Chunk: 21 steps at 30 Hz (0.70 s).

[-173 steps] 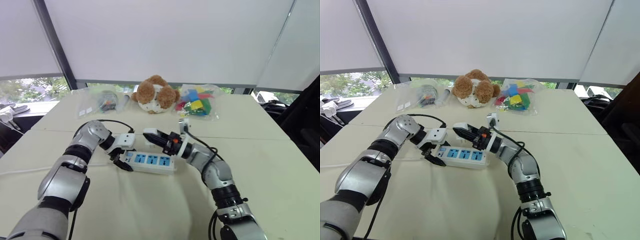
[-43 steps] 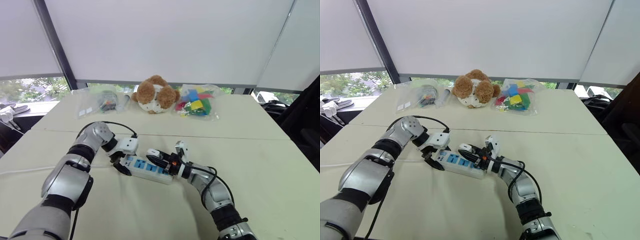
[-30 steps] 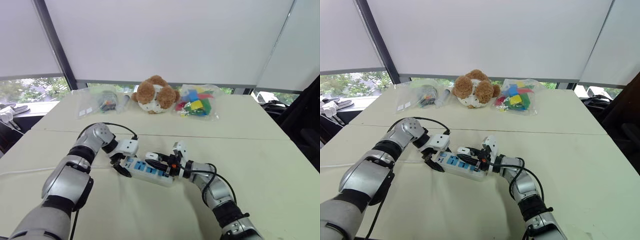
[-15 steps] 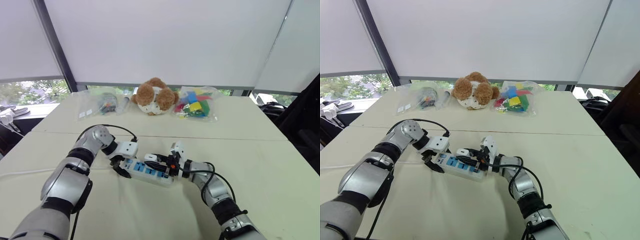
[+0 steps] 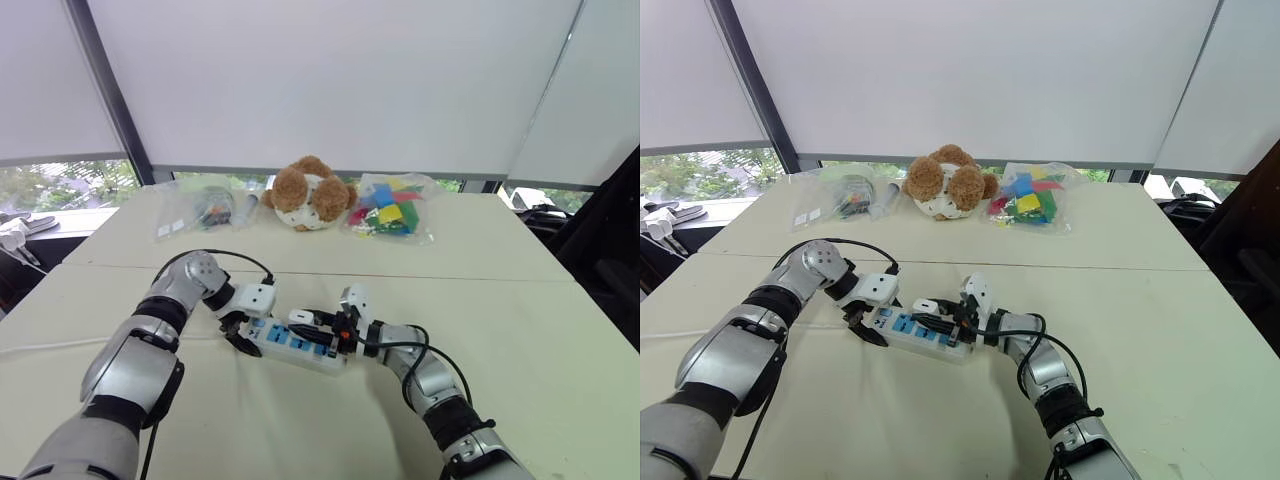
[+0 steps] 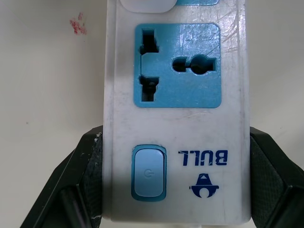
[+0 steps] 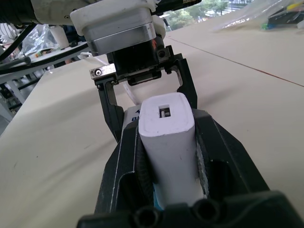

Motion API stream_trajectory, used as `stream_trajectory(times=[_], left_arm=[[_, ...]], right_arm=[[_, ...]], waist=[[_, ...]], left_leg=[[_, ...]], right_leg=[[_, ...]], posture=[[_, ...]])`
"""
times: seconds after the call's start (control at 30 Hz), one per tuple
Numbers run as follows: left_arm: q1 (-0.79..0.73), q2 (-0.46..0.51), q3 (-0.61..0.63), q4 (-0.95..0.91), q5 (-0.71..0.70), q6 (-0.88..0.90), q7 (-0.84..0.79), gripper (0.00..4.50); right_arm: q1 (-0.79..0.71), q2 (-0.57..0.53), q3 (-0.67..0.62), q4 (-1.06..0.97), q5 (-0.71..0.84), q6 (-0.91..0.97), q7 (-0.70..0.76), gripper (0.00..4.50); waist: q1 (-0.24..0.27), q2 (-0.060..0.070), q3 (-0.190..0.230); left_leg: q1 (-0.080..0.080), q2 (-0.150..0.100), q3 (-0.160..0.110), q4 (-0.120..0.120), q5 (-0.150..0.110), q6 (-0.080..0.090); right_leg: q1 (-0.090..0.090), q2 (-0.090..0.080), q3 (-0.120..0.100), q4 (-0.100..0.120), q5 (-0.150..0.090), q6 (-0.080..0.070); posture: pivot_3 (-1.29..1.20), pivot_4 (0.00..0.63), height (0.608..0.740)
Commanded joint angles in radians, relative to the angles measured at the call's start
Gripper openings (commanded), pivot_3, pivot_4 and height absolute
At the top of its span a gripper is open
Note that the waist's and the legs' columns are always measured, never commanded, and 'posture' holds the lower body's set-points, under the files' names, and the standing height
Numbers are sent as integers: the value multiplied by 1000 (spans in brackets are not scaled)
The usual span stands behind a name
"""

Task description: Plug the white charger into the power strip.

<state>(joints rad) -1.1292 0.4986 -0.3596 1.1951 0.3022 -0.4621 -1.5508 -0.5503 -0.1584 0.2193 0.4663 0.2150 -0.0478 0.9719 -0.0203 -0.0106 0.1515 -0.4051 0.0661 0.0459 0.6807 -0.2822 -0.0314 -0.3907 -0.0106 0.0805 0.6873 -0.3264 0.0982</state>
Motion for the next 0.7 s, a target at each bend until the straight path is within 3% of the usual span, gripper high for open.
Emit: stream_trajectory(times=[0.03,0.37,0.7], left_arm=[[-3,14,-10,-32,9,-11,-11,3043],[0,8,-12,-36,6,-15,-3,3043],[-2,3,-25,-30,22,-18,37,3043]], right_arm=[[87,-54,91,145,-119,73,19,761],[95,-103,174,160,-146,173,97,761],[57,-84,97,168,-107,120,9,761]], waist=[[0,0,-1],[1,0,-14],[1,0,-18]], left_leg=[[0,0,0,0,0,0],[2,0,0,-1,-2,4],[3,0,1,-2,-3,5]], right_leg=[[0,0,0,0,0,0],[3,0,0,-2,0,0],[3,0,0,-3,-1,0]], posture=[[0,150,739],[0,150,739],[0,150,739]])
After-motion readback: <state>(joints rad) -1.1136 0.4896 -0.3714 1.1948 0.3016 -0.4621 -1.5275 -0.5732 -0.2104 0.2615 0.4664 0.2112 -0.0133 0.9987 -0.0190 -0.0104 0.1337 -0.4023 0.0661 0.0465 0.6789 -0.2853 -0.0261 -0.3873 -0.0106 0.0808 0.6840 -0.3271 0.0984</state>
